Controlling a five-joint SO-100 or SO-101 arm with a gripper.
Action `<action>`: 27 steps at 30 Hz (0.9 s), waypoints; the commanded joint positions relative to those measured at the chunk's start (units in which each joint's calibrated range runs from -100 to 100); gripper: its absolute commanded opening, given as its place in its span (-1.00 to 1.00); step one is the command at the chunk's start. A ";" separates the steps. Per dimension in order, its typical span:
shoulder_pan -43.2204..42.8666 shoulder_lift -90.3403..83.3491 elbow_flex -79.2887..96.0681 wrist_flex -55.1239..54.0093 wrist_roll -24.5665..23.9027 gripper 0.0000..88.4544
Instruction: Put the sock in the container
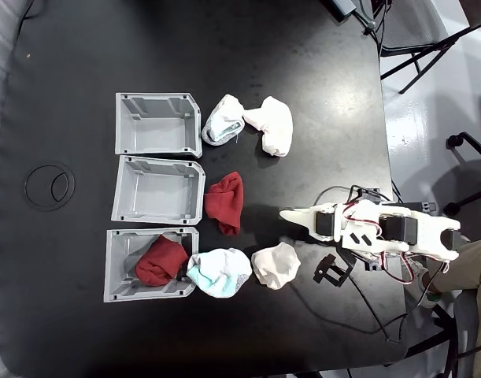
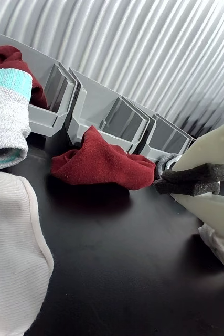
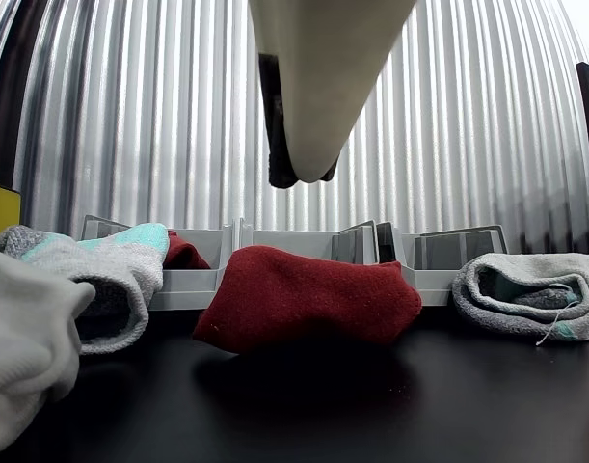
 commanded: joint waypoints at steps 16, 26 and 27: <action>-0.38 -0.42 -0.28 -1.11 0.01 -0.97; -0.46 -0.42 -0.28 -1.11 0.01 -0.97; -0.46 -0.42 -0.28 -1.11 0.01 -0.97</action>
